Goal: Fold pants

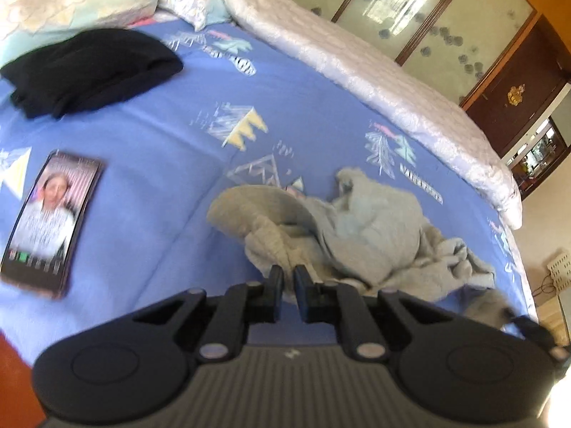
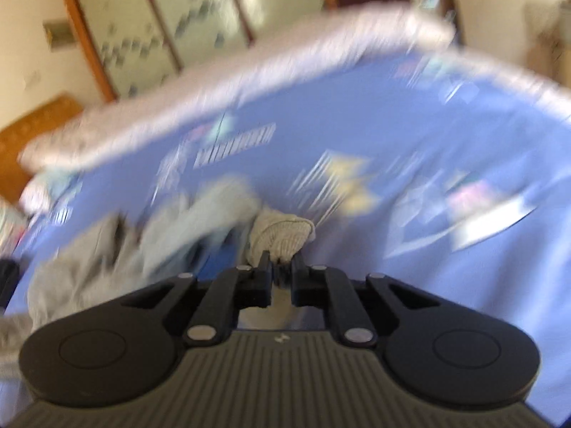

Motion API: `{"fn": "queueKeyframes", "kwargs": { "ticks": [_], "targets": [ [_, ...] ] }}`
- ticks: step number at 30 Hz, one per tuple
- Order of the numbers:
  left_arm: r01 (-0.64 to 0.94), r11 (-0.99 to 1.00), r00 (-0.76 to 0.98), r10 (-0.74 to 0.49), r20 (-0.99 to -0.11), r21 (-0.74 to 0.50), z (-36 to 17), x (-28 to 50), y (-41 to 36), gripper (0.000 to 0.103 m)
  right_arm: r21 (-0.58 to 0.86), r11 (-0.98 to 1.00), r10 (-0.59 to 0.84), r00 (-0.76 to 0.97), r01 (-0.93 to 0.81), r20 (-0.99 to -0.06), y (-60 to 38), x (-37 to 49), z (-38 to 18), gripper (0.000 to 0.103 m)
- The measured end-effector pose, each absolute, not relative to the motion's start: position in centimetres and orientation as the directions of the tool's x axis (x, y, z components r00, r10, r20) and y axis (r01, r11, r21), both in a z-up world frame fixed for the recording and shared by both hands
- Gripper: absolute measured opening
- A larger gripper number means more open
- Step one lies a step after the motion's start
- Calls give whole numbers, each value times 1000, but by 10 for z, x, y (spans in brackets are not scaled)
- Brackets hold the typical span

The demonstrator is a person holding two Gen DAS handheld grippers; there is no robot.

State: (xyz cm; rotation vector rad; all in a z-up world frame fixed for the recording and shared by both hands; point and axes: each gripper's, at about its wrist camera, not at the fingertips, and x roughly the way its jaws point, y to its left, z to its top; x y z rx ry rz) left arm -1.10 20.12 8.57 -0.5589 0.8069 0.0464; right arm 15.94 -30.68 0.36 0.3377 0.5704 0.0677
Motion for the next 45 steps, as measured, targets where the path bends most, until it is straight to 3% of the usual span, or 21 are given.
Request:
{"fn": "queueKeyframes", "kwargs": {
  "ticks": [9, 15, 18, 20, 21, 23, 27, 31, 34, 45],
  "targets": [
    [-209, 853, 728, -190, -658, -478, 84, -24, 202, 9, 357, 869, -250, 926, 344, -284, -469, 53, 112, 11],
    [-232, 834, 775, -152, -613, -501, 100, -41, 218, 9, 374, 867, -293, 944, 329, -153, -488, 47, 176, 11],
    [-273, 829, 760, -125, -638, -487, 93, -45, 223, 9, 343, 886, -258, 946, 313, -197, -479, 82, 187, 12],
    [-291, 832, 738, -120, -664, -473, 84, -44, 220, 9, 282, 904, -237, 925, 322, -298, -476, 132, 170, 18],
    [-300, 836, 723, -115, -681, -459, 79, -44, 217, 9, 239, 913, -237, 905, 332, -353, -475, 151, 157, 37],
    [-307, 836, 698, -127, -705, -455, 69, -46, 213, 9, 180, 900, -284, 847, 397, -448, -470, 178, 124, 53],
    [-310, 844, 678, -125, -724, -437, 58, -50, 209, 9, 378, 872, -93, 864, 310, -494, -471, 159, 65, 51],
    [-319, 843, 661, -130, -739, -433, 56, -45, 213, 9, 447, 847, 27, 817, 288, -577, -462, 140, 2, 38],
    [-311, 848, 669, -125, -733, -429, 62, -43, 213, 9, 524, 796, 107, 780, 304, -616, -464, 150, -19, 37],
    [-347, 854, 637, -90, -766, -389, 69, -45, 210, 9, 632, 618, 22, 793, 468, -609, -516, 231, -25, 39]
  ]
}}
